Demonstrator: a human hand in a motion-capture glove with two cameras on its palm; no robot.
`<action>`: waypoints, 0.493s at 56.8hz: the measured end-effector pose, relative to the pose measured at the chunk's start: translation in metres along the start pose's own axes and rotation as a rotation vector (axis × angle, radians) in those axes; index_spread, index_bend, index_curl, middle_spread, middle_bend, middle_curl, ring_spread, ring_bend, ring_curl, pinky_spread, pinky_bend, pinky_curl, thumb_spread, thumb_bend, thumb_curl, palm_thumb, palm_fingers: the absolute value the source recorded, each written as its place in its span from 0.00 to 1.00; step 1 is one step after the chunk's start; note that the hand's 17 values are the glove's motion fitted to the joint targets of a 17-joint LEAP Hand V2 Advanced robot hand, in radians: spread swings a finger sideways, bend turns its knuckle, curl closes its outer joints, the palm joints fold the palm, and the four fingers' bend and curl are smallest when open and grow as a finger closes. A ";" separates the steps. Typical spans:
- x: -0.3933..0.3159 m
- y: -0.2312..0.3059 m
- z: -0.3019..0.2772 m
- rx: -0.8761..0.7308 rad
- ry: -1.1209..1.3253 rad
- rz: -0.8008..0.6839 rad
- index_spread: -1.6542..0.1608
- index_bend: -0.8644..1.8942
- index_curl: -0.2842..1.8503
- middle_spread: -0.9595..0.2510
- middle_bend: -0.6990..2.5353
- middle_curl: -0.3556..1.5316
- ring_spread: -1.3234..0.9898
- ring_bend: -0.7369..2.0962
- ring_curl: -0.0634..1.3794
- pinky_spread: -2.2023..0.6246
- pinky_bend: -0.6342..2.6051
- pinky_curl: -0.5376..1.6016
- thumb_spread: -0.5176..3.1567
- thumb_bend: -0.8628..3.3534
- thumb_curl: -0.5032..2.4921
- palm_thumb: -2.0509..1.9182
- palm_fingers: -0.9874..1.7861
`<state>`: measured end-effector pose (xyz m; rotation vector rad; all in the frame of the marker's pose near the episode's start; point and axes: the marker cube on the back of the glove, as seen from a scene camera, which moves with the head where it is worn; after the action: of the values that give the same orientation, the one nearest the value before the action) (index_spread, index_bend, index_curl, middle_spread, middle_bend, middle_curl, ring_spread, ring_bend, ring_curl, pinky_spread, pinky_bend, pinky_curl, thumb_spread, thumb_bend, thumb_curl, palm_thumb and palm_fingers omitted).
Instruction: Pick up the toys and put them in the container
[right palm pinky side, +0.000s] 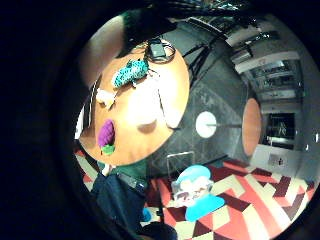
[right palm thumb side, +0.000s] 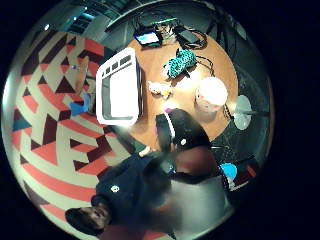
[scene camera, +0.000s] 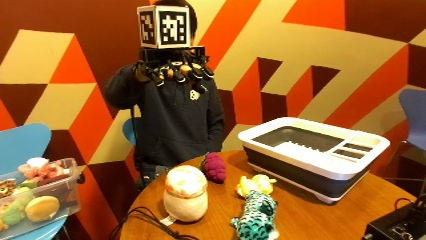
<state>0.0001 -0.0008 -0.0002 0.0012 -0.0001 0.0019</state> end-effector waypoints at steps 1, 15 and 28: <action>0.000 0.000 0.000 0.000 0.000 -0.001 0.85 0.36 0.15 0.79 0.25 0.20 0.57 0.30 0.04 0.79 0.35 0.30 0.26 0.23 0.18 0.55 0.32; 0.001 -0.003 0.002 0.005 -0.002 -0.018 0.79 0.37 0.20 0.79 0.26 0.24 0.57 0.32 0.07 0.80 0.40 0.36 0.46 0.23 0.21 0.55 0.30; 0.003 -0.014 0.022 0.040 -0.029 -0.039 0.78 0.36 0.22 0.79 0.26 0.27 0.57 0.32 0.10 0.80 0.40 0.37 0.51 0.23 0.23 0.54 0.29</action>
<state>0.0028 -0.0147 0.0214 0.0417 -0.0287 -0.0372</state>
